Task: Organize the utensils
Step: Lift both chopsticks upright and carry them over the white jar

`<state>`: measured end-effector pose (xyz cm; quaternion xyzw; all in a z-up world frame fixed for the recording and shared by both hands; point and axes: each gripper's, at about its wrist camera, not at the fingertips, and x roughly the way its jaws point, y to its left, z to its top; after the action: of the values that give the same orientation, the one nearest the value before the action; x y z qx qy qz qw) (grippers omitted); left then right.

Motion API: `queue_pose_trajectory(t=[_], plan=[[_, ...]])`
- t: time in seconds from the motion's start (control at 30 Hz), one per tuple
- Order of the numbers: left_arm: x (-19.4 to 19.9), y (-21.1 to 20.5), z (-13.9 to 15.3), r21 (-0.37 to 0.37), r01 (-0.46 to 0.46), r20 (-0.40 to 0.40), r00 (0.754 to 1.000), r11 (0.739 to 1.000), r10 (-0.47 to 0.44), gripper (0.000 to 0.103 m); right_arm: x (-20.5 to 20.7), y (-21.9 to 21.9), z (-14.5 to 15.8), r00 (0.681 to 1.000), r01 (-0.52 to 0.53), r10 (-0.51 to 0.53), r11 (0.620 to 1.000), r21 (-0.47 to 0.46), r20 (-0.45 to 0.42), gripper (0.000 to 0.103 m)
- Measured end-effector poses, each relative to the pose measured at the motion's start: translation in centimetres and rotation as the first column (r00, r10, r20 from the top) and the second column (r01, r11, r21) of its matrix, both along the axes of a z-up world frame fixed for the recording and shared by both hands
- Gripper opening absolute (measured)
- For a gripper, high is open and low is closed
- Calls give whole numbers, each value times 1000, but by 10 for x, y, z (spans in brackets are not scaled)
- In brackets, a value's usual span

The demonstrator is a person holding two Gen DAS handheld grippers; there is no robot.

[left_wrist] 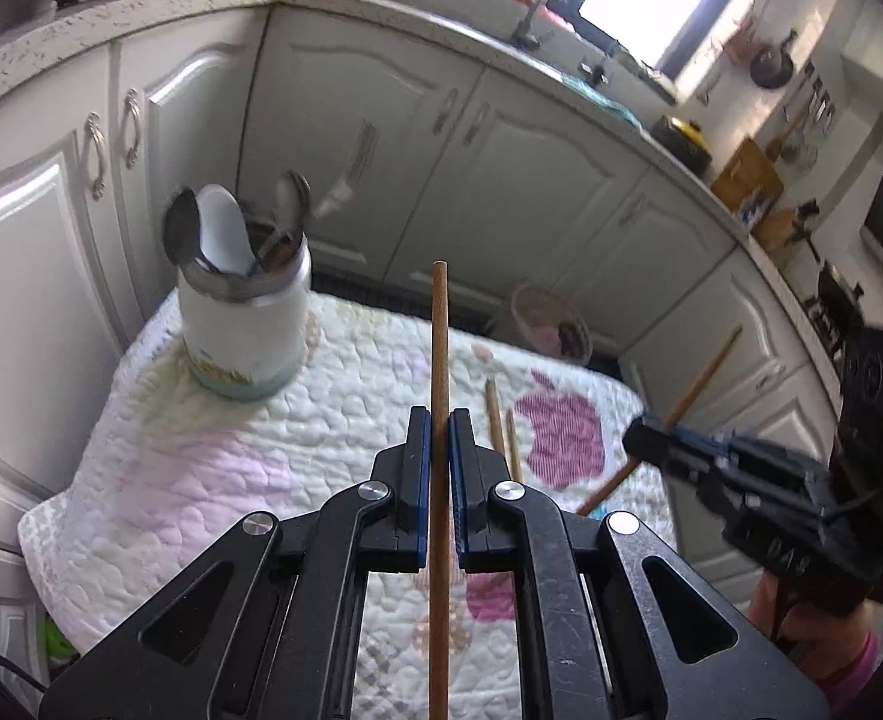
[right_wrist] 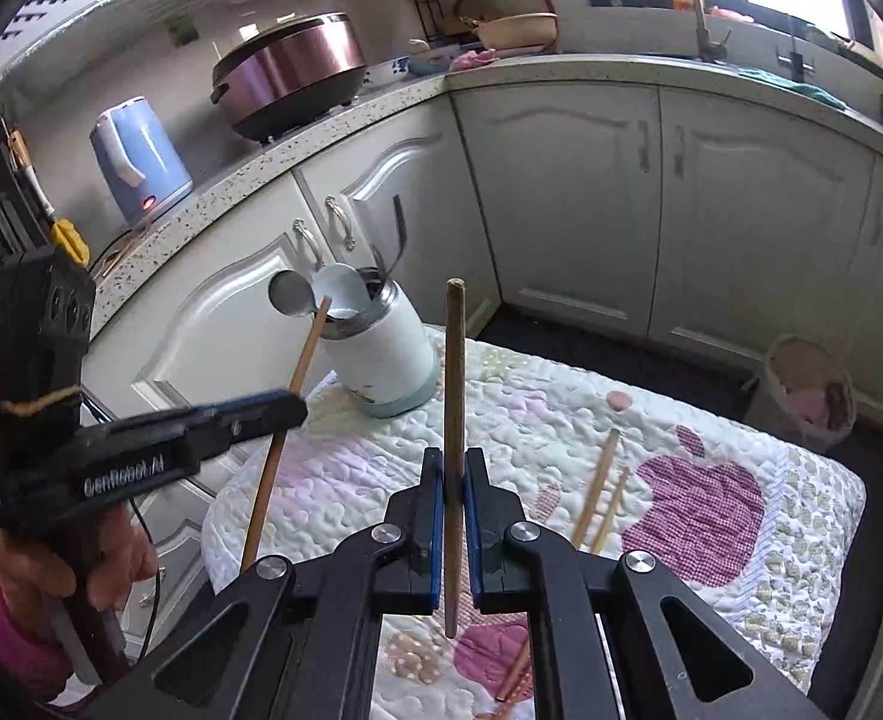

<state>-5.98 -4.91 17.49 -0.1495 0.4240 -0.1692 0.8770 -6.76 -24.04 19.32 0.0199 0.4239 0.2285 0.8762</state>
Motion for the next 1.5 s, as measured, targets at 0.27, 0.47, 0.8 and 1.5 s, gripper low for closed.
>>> queue_pose_trajectory(t=[0.27,0.47,0.8,1.5], plan=[[19,16,29,35,-51,78,996,998,48,5,14,15,20,1000,-19,19,999,32,25,6],[33,33,31,42,-87,71,994,995,84,5,19,29,29,997,-72,71,993,94,17,6],[49,56,39,19,-156,87,984,988,153,5,27,46,46,994,-100,96,992,75,52,6],[163,99,55,62,-327,215,927,943,308,4,132,102,96,986,-76,49,983,165,160,6]])
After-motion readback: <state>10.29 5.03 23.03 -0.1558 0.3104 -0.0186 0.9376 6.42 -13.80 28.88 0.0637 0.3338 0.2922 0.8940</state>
